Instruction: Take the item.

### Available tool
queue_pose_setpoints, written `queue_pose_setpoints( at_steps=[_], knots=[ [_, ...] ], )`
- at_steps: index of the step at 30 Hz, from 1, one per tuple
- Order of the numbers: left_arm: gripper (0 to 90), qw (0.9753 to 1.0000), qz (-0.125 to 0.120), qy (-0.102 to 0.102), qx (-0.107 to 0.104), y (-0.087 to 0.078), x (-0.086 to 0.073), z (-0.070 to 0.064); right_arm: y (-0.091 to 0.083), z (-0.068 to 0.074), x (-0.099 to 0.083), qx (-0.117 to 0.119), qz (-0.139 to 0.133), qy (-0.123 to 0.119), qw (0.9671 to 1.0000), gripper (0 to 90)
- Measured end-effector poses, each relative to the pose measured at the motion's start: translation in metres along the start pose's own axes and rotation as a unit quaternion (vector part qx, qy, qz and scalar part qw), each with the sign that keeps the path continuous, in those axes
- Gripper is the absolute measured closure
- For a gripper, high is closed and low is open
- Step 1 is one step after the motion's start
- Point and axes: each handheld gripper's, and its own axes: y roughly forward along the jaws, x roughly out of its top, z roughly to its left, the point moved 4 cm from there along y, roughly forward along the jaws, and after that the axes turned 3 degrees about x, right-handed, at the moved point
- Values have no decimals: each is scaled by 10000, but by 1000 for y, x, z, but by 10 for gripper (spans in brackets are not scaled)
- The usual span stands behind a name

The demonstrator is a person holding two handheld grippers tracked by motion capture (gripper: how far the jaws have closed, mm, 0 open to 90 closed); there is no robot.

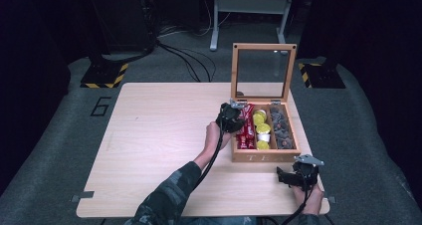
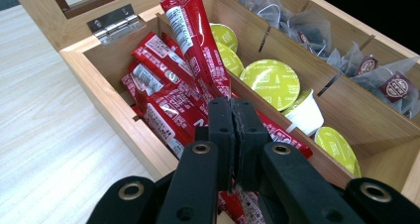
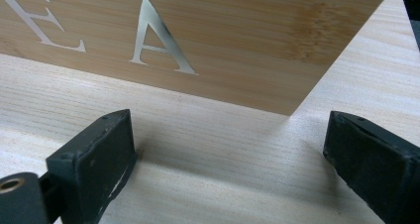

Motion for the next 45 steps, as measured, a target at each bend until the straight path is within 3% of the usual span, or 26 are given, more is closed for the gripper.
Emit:
queue_pose_setpoints(
  at_steps=[19, 45],
  knots=[
    [880, 9995, -292, 43, 94, -31, 1, 11, 0, 0, 0, 6, 7, -23, 10000, 48],
    [880, 9969, -595, -170, 476, -77, -10, 57, 0, -1, 0, 4, 6, -14, 10000, 49]
  ],
)
